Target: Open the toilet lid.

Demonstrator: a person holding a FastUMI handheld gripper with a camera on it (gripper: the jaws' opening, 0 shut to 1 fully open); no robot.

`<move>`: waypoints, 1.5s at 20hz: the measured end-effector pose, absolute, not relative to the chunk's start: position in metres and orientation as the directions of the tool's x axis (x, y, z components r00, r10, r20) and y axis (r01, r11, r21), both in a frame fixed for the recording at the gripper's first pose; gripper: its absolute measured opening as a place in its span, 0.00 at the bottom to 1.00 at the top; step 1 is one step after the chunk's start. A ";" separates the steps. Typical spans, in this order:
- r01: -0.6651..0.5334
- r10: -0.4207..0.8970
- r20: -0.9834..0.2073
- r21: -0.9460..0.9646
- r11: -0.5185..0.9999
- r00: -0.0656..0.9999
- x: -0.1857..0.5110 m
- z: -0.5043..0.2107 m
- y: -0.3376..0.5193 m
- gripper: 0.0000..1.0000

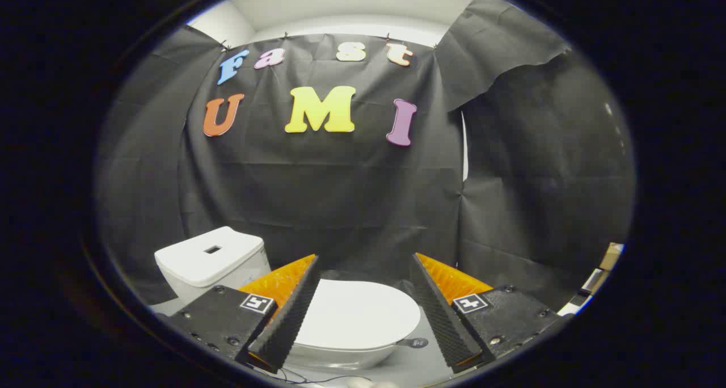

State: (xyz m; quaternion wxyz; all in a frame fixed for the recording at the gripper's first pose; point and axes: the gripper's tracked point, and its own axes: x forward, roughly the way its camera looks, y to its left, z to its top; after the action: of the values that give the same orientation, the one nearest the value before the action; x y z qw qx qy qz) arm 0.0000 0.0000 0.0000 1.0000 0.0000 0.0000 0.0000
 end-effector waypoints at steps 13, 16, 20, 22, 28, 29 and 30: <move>-0.001 0.001 -0.044 0.000 1.000 0.999 0.005 -0.016 0.000 1.00; 0.001 -0.001 -0.028 0.002 1.000 1.000 0.003 -0.009 0.001 1.00; -0.018 0.018 -0.022 -0.004 1.000 1.000 0.002 -0.004 0.006 1.00; -0.036 0.036 -0.017 0.005 0.999 0.999 0.002 -0.002 0.008 1.00; -0.022 0.023 -0.025 0.044 0.999 0.999 0.016 0.002 -0.020 1.00; -0.031 0.033 -0.026 0.057 0.998 0.999 0.019 0.002 -0.025 1.00; -0.039 0.041 -0.026 0.068 0.997 0.999 0.023 0.002 -0.031 1.00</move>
State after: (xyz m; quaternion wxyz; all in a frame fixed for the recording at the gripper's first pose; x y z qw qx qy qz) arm 0.0232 -0.0306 0.0022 0.9991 0.0336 0.0136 0.0201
